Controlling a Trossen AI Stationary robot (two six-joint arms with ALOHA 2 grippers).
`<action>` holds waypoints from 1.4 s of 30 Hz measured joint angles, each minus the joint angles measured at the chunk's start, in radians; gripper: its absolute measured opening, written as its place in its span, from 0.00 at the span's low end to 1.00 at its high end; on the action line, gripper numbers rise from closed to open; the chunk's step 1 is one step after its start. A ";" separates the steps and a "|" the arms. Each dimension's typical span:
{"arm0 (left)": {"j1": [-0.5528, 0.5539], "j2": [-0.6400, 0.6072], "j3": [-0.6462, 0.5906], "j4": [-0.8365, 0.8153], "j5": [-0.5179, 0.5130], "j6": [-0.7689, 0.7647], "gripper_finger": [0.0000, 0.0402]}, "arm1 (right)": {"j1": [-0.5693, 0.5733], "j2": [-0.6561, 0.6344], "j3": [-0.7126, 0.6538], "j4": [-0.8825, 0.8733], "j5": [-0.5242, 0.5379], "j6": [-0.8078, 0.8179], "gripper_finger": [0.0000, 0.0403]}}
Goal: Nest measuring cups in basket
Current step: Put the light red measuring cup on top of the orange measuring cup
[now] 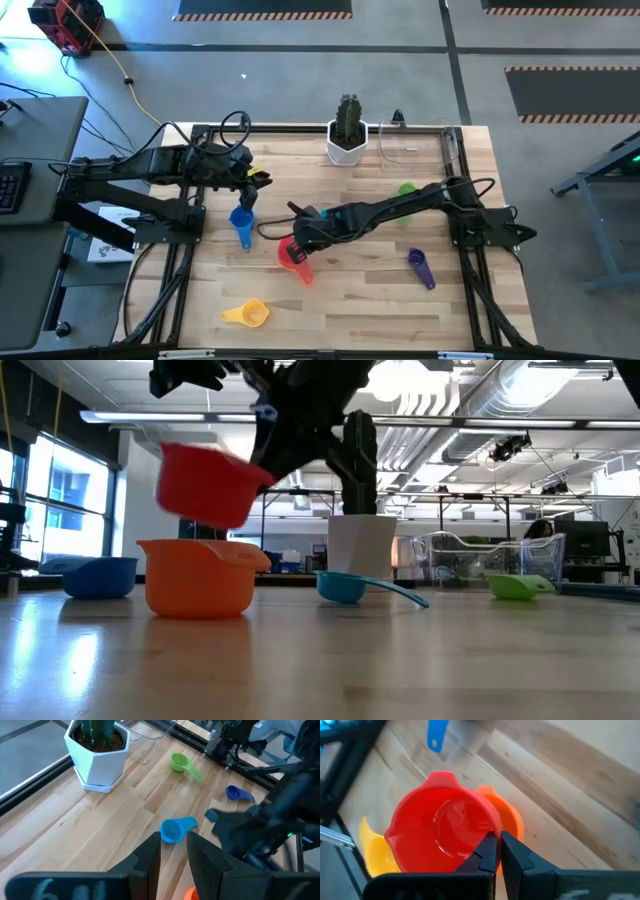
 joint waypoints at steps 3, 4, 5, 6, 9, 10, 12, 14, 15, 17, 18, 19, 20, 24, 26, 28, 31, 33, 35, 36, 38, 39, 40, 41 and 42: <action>0.000 0.000 0.000 0.000 0.000 0.000 0.21 | 0.005 0.020 0.000 -0.001 -0.010 0.000 0.00; 0.000 0.000 0.000 0.000 0.000 0.000 0.21 | 0.007 0.024 0.000 -0.001 -0.010 0.000 0.00; 0.000 0.000 0.000 0.001 0.000 0.000 0.21 | 0.008 0.027 0.000 -0.001 -0.011 0.000 0.00; 0.000 0.000 0.000 0.001 0.000 0.000 0.21 | 0.008 0.031 0.000 -0.001 -0.012 0.000 0.00; 0.000 0.000 0.000 0.001 0.000 0.000 0.21 | 0.009 0.034 0.000 -0.005 -0.006 -0.001 0.00; 0.000 0.000 0.000 0.001 0.000 0.000 0.21 | 0.009 0.033 0.000 -0.006 0.002 -0.008 0.00; 0.000 0.000 0.000 0.001 0.000 0.000 0.21 | 0.008 0.033 0.000 -0.012 0.008 -0.018 0.00; 0.000 0.000 0.000 0.001 0.000 0.000 0.21 | 0.008 0.033 0.000 -0.012 0.009 -0.026 0.00; 0.000 0.000 0.000 0.001 0.000 0.000 0.21 | 0.008 0.033 0.000 -0.011 0.009 -0.026 0.00; 0.000 0.000 0.000 0.001 0.000 0.000 0.21 | 0.008 0.033 -0.001 -0.011 0.009 -0.026 0.00; 0.000 0.000 0.000 0.001 0.000 0.000 0.21 | 0.008 0.033 -0.001 -0.011 0.009 -0.026 0.00; 0.000 0.000 0.000 0.001 0.000 0.000 0.21 | 0.008 0.033 -0.001 -0.011 0.009 -0.026 0.00; 0.000 0.000 0.000 0.001 0.000 0.000 0.21 | 0.008 0.033 -0.001 -0.011 0.009 -0.026 0.00; 0.000 0.000 0.000 0.001 0.000 0.000 0.21 | 0.008 0.033 -0.001 -0.011 0.021 -0.015 0.00; 0.000 0.000 0.000 0.001 0.000 0.000 0.21 | 0.008 0.033 -0.001 -0.011 0.027 -0.008 0.00; 0.000 0.000 0.000 0.001 0.000 0.000 0.21 | 0.008 0.033 -0.001 -0.011 0.031 -0.008 0.00; 0.000 0.000 0.000 0.001 0.000 0.000 0.21 | 0.008 0.033 -0.001 -0.011 0.032 -0.008 0.00; 0.000 0.000 0.000 0.001 0.000 0.000 0.21 | 0.007 0.033 -0.001 -0.011 0.032 -0.013 0.00; 0.000 0.000 0.000 0.001 0.000 0.000 0.21 | 0.007 0.033 -0.001 -0.011 0.032 -0.016 0.00; 0.000 0.000 0.000 0.001 0.000 0.000 0.21 | 0.007 0.033 -0.001 -0.011 0.032 -0.016 0.00; 0.000 0.000 0.000 0.001 0.000 0.000 0.21 | 0.007 0.033 -0.001 -0.011 0.032 -0.016 0.00; 0.000 0.000 0.000 0.001 0.000 0.000 0.21 | 0.007 0.033 -0.002 -0.011 0.032 -0.019 0.00; 0.000 0.000 0.000 0.001 0.000 0.000 0.21 | 0.007 0.033 -0.002 -0.011 0.032 -0.024 0.01; 0.000 0.000 0.000 0.001 0.000 0.000 0.21 | 0.007 0.033 -0.002 -0.011 0.032 -0.026 0.03; 0.000 0.000 0.000 0.001 0.000 0.000 0.21 | 0.007 0.033 -0.002 -0.011 0.032 -0.026 0.04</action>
